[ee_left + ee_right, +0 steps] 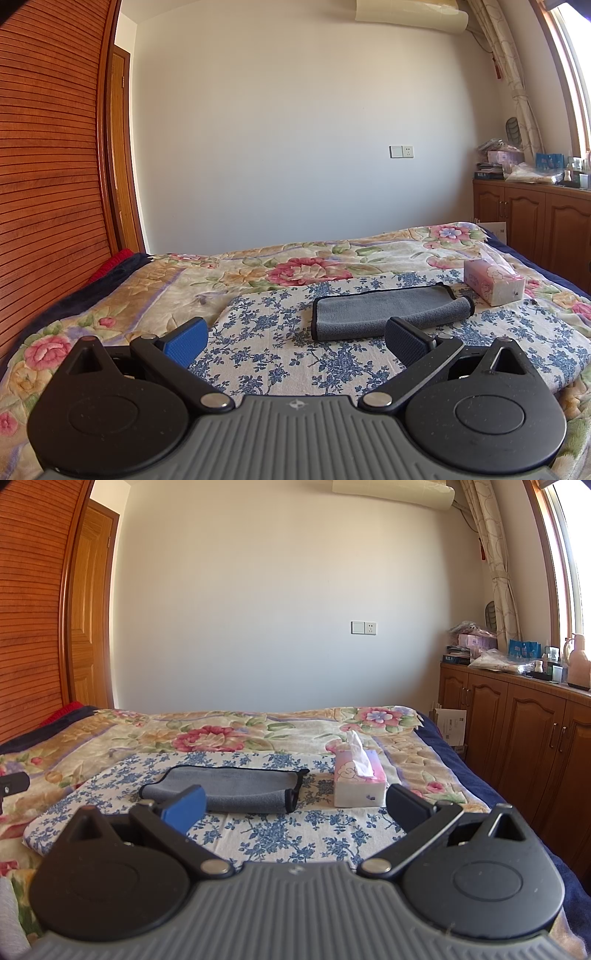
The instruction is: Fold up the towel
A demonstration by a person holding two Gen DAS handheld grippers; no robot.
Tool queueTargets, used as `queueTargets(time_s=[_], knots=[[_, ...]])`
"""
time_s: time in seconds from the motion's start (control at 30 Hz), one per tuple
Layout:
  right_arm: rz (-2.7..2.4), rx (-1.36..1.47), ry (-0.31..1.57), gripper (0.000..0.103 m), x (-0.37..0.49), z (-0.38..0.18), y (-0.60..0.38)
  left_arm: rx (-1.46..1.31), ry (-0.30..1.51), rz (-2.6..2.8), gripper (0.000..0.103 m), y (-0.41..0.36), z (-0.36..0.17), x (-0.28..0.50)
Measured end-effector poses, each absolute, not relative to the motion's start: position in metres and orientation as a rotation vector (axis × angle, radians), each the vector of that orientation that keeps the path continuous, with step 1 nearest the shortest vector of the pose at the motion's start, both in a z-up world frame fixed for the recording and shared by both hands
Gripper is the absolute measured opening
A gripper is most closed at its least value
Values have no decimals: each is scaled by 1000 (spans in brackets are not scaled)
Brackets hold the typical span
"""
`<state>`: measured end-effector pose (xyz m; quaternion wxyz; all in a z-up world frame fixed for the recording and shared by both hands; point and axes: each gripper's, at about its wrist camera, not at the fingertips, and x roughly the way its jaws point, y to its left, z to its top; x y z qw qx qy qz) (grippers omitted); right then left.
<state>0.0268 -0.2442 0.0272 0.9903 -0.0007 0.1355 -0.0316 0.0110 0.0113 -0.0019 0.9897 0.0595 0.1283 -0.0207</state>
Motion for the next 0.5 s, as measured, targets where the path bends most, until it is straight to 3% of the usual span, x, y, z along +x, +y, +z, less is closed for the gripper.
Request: queueTargets(time_s=[0.5], knots=[[-64, -1, 272, 103, 27, 27, -244, 121, 257, -40, 103, 13, -3, 11]])
